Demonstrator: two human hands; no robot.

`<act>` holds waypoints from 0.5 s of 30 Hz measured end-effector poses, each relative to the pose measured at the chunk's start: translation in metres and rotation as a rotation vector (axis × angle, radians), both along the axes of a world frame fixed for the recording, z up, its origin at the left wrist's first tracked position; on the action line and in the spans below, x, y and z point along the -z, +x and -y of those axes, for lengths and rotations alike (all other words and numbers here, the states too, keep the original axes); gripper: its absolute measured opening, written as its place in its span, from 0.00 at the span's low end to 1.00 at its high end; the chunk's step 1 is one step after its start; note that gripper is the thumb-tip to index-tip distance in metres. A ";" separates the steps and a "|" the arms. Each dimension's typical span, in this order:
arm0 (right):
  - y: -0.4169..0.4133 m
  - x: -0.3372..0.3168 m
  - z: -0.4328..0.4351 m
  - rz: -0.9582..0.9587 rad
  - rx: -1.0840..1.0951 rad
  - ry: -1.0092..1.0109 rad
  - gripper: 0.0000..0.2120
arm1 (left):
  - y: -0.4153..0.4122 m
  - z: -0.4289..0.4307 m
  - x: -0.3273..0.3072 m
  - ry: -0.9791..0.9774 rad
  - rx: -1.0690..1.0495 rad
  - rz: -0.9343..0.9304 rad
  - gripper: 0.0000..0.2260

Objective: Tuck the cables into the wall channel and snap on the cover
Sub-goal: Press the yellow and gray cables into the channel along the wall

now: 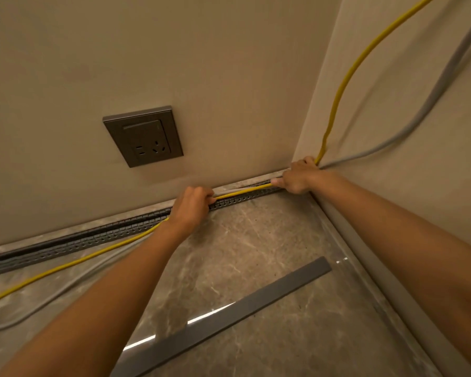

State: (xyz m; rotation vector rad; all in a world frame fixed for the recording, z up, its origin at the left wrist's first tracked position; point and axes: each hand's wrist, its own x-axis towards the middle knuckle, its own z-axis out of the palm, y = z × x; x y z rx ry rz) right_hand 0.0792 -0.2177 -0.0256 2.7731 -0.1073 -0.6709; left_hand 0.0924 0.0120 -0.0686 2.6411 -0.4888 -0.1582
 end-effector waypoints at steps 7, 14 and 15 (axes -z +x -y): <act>0.010 0.010 -0.005 0.121 0.061 0.028 0.21 | 0.004 -0.001 -0.007 0.052 -0.010 -0.083 0.10; 0.009 0.017 -0.005 0.266 0.053 0.189 0.15 | 0.016 -0.005 -0.010 0.106 -0.051 -0.129 0.10; 0.008 0.017 -0.003 0.299 0.048 0.237 0.12 | 0.016 -0.006 -0.011 0.110 -0.064 -0.129 0.11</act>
